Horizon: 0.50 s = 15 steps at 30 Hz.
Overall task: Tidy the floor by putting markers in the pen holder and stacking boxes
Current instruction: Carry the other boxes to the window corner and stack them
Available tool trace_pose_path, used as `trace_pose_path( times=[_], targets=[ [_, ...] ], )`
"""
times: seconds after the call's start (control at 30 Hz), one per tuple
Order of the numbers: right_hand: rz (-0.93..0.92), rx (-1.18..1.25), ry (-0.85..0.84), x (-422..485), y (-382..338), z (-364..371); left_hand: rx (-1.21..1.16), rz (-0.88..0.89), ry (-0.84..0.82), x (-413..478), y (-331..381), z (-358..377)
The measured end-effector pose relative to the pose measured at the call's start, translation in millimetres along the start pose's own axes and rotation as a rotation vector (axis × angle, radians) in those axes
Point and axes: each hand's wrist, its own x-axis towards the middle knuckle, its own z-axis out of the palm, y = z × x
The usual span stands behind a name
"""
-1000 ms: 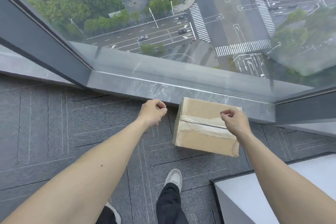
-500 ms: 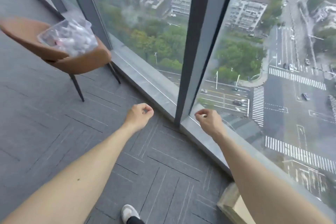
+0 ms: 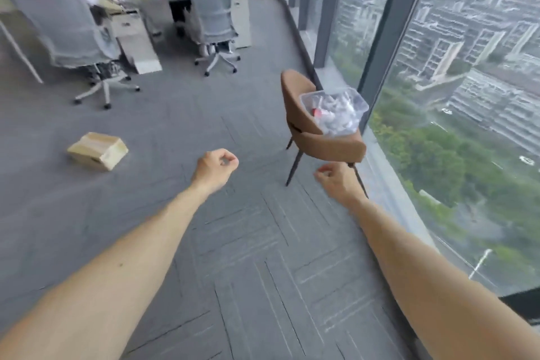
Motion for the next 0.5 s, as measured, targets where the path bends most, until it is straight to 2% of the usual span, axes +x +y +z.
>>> trace_pose_path(
  times=[0.27, 0.5],
  targets=[
    [-0.222, -0.037, -0.206, 149.0, -112.8, 102.9, -0.004, -0.164, 0.222, 101.6, -83.0, -97.0],
    [-0.318, 0.028, -0.363, 288.4, -211.3, 172.4, -0.036, -0.286, 0.395, 208.2, -109.0, -156.0]
  ],
)
